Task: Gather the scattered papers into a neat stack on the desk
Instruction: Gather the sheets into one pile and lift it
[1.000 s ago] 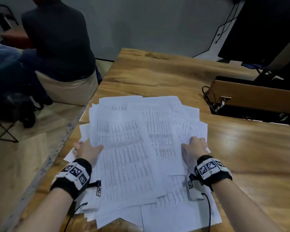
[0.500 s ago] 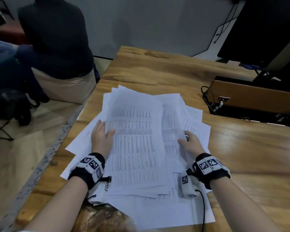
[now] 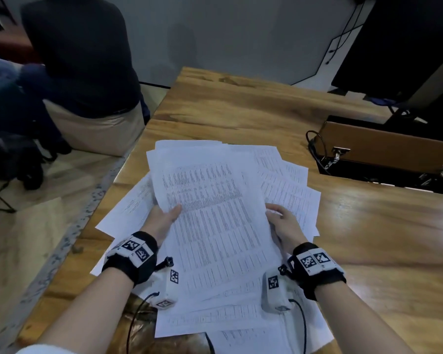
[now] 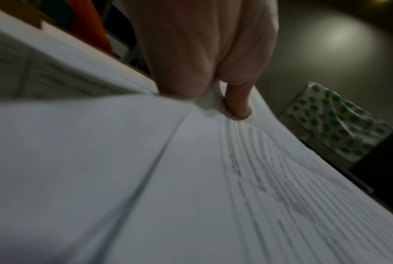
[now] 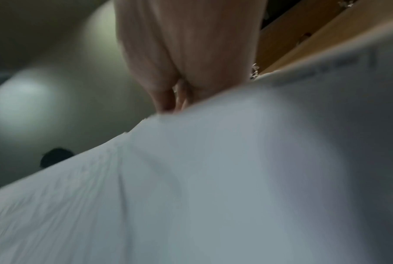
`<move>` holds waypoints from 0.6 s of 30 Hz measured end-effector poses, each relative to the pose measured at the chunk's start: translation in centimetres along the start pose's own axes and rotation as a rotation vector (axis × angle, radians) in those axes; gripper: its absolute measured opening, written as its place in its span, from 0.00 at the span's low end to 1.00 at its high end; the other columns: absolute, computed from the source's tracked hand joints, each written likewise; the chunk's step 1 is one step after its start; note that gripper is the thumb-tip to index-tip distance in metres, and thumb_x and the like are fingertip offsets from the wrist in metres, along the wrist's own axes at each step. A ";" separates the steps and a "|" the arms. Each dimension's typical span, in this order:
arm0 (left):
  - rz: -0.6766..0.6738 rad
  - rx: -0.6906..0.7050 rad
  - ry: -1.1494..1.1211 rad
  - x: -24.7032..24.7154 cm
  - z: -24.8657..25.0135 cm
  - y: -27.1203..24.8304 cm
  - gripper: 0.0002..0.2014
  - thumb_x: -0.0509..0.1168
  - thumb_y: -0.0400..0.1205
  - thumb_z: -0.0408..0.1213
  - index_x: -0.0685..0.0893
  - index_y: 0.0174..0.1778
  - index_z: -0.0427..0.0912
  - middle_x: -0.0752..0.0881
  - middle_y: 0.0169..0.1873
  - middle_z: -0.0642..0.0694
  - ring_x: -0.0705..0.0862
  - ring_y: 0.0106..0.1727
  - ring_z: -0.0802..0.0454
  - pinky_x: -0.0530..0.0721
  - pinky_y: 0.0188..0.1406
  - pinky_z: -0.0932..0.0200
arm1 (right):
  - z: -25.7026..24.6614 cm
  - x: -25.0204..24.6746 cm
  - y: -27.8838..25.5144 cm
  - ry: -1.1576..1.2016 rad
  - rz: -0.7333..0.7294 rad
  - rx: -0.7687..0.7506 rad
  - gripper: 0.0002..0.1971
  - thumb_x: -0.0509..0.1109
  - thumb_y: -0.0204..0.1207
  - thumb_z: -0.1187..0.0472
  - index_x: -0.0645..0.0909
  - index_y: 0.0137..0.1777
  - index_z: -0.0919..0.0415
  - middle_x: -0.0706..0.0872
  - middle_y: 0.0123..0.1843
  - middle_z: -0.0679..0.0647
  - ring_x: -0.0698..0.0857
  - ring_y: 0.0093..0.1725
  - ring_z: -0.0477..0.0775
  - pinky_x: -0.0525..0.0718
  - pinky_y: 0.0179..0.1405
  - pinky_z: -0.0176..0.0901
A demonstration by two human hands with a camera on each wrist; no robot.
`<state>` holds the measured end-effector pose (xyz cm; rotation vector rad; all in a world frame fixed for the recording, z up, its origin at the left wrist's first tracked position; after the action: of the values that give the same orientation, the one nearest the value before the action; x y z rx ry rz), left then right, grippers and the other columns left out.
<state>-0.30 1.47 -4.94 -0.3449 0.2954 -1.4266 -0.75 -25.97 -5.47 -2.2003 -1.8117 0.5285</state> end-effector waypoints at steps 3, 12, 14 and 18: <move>0.043 0.006 -0.038 -1.0 0.0 0.3 0.21 0.59 0.83 0.31 0.72 0.74 0.36 0.79 0.69 0.38 0.77 0.71 0.39 0.74 0.70 0.46 | -0.2 -1.9 0.6 0.155 0.124 -0.049 0.11 0.65 0.77 0.73 0.79 0.55 0.59 0.82 0.30 0.52 0.79 0.30 0.50 0.80 0.36 0.39; -0.162 -0.096 0.134 -0.4 -0.1 -0.2 0.20 0.59 0.83 0.31 0.73 0.72 0.34 0.81 0.63 0.42 0.77 0.69 0.44 0.70 0.70 0.53 | -1.7 0.8 2.3 0.263 0.304 -0.152 0.13 0.62 0.76 0.77 0.80 0.42 0.59 0.76 0.30 0.53 0.78 0.28 0.44 0.80 0.28 0.26; -0.137 -0.098 0.132 0.1 0.3 -0.2 0.20 0.58 0.84 0.30 0.72 0.73 0.33 0.81 0.65 0.40 0.77 0.68 0.44 0.71 0.70 0.50 | -1.5 1.6 2.6 0.256 0.329 -0.089 0.10 0.62 0.77 0.74 0.82 0.45 0.61 0.80 0.33 0.55 0.79 0.33 0.49 0.83 0.33 0.33; 0.033 -0.081 0.109 0.5 0.2 0.0 0.18 0.58 0.83 0.29 0.75 0.70 0.34 0.81 0.66 0.40 0.79 0.67 0.41 0.75 0.70 0.45 | -0.3 1.0 2.3 0.182 0.289 0.096 0.22 0.61 0.80 0.52 0.80 0.63 0.71 0.86 0.52 0.66 0.84 0.50 0.62 0.81 0.57 0.54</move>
<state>-0.15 1.00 -4.77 -0.3277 0.4467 -1.4054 1.61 -25.45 -6.30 -2.3704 -1.3597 0.4422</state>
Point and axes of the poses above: each hand's wrist, its own y-axis towards the middle knuckle, its own x-axis out of the palm, z = x × y, the point moved 2 cm from there along y, towards the middle knuckle
